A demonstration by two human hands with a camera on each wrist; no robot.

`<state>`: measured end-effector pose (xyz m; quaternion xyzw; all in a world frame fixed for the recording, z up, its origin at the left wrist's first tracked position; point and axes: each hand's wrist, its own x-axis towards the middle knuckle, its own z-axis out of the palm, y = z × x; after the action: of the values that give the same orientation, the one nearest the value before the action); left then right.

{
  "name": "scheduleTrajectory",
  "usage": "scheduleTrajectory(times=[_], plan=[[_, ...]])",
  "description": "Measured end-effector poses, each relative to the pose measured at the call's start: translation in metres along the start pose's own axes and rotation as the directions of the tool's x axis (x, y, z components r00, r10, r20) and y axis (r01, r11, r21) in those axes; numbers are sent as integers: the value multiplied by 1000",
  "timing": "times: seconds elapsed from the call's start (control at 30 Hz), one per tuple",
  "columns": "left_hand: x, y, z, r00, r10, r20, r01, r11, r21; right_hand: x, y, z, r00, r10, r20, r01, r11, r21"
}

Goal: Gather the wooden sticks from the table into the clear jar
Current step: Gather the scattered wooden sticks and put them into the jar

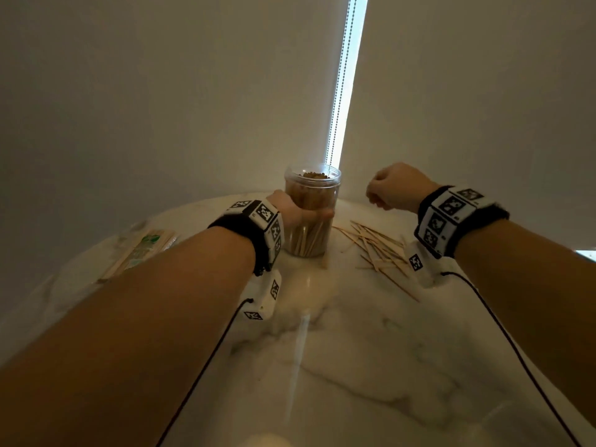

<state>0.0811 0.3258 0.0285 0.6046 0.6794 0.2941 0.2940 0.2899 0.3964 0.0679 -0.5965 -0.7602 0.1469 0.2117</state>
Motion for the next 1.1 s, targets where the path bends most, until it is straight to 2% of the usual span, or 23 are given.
scheduleTrajectory(times=[0.03,0.1,0.17,0.27,0.37,0.4,0.5,0.53,0.63,0.77,0.9,1.03,1.1], plan=[[-8,2,2,999,-41,36,36,991,128,-2,15,5,992,84,96,-68,984,-164],[-22,4,7,992,-125,32,107,933,344,-5,39,14,942,255,217,-131,877,-462],[-29,7,16,983,-172,60,131,895,427,-6,54,21,893,352,280,-137,806,-575],[-29,24,37,978,-154,141,79,898,432,-3,63,31,873,334,355,-80,817,-572],[-18,40,65,987,-40,158,-23,927,374,-4,62,44,892,266,364,-10,819,-573],[-15,43,75,982,-38,187,-37,924,380,-6,61,47,904,243,352,6,816,-578],[-6,38,99,963,-74,259,-97,802,590,-8,58,49,935,167,313,23,853,-522],[-5,35,103,966,-52,253,-124,766,631,-11,56,48,939,156,307,21,864,-504],[-5,31,101,980,15,198,-146,733,664,-24,50,44,945,144,294,23,867,-497],[-20,25,94,988,-15,151,-90,747,659,-47,41,41,947,146,285,14,870,-492],[-42,22,94,997,-23,69,-31,723,690,-71,34,42,947,141,287,11,882,-471],[-52,29,95,993,-10,114,-83,622,778,-89,32,42,918,181,353,22,865,-502],[-59,33,94,990,18,139,-121,604,788,-99,31,41,908,197,370,24,858,-514]])
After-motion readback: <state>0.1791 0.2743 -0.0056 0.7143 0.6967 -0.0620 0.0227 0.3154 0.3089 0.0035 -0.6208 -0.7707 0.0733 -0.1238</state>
